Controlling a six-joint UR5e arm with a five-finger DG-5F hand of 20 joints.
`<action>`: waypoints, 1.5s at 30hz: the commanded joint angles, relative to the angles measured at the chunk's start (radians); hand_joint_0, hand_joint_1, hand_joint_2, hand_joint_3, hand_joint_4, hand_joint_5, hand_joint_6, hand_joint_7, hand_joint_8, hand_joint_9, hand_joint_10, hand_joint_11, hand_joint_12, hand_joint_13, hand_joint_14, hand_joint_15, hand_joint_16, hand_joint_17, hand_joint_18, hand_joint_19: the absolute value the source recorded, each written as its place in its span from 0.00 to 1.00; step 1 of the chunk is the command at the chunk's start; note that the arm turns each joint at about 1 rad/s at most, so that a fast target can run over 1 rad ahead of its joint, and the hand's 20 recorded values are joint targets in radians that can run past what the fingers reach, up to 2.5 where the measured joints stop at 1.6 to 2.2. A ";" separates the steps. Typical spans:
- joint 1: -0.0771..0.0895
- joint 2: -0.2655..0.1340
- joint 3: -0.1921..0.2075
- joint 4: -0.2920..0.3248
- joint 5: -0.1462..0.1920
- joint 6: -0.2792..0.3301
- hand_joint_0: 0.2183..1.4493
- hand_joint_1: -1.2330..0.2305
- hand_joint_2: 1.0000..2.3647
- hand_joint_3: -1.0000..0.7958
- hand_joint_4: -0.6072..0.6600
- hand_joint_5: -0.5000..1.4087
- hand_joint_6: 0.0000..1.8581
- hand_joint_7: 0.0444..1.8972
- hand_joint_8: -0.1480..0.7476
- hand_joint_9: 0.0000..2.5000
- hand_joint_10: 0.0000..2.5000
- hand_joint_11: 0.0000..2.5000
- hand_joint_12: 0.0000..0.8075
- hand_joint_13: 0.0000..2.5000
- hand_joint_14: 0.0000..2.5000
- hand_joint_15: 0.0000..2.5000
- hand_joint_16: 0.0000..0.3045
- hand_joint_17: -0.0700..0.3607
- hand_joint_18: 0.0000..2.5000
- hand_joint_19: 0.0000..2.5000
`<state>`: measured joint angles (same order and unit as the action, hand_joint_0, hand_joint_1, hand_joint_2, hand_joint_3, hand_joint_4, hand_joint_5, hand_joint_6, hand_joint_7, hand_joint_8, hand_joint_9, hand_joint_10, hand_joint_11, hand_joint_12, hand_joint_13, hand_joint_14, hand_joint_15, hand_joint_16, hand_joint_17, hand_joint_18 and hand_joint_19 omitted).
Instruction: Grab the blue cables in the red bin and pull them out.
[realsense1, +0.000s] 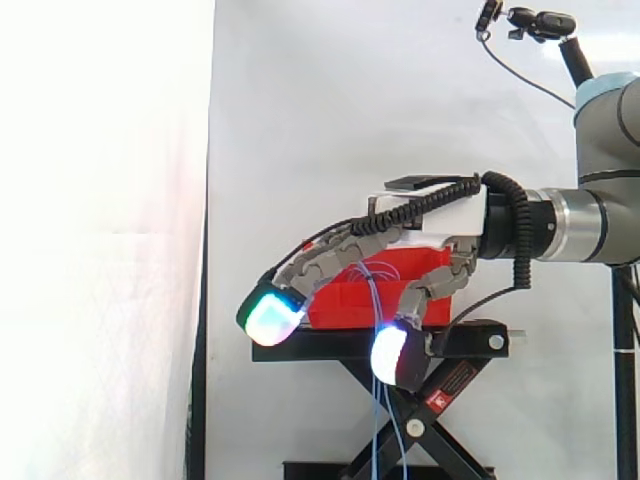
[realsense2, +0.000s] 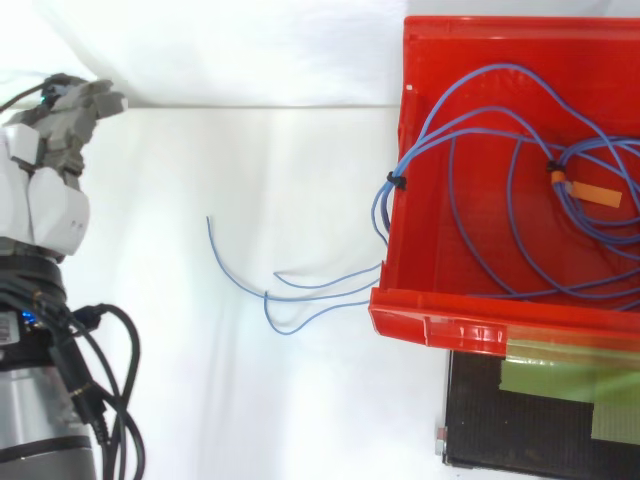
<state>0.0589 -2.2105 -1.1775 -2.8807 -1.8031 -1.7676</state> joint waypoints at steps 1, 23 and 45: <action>-0.022 0.000 -0.001 0.006 -0.022 -0.025 0.49 0.29 0.00 0.00 0.69 0.55 0.01 0.22 0.45 0.28 0.01 0.17 0.41 0.21 0.01 0.15 0.15 0.40 0.17 0.24; -0.114 0.000 -0.082 0.195 -0.140 -0.198 0.49 0.29 0.00 0.00 0.70 0.56 0.01 0.21 0.45 0.28 0.01 0.16 0.41 0.21 0.01 0.15 0.15 0.40 0.17 0.24; -0.156 0.000 -0.083 0.132 -0.213 -0.359 0.49 0.29 0.00 0.00 0.69 0.56 0.01 0.21 0.45 0.29 0.01 0.16 0.41 0.21 0.01 0.15 0.15 0.40 0.17 0.24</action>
<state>-0.0947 -2.2104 -1.2602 -2.7481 -2.0123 -2.1096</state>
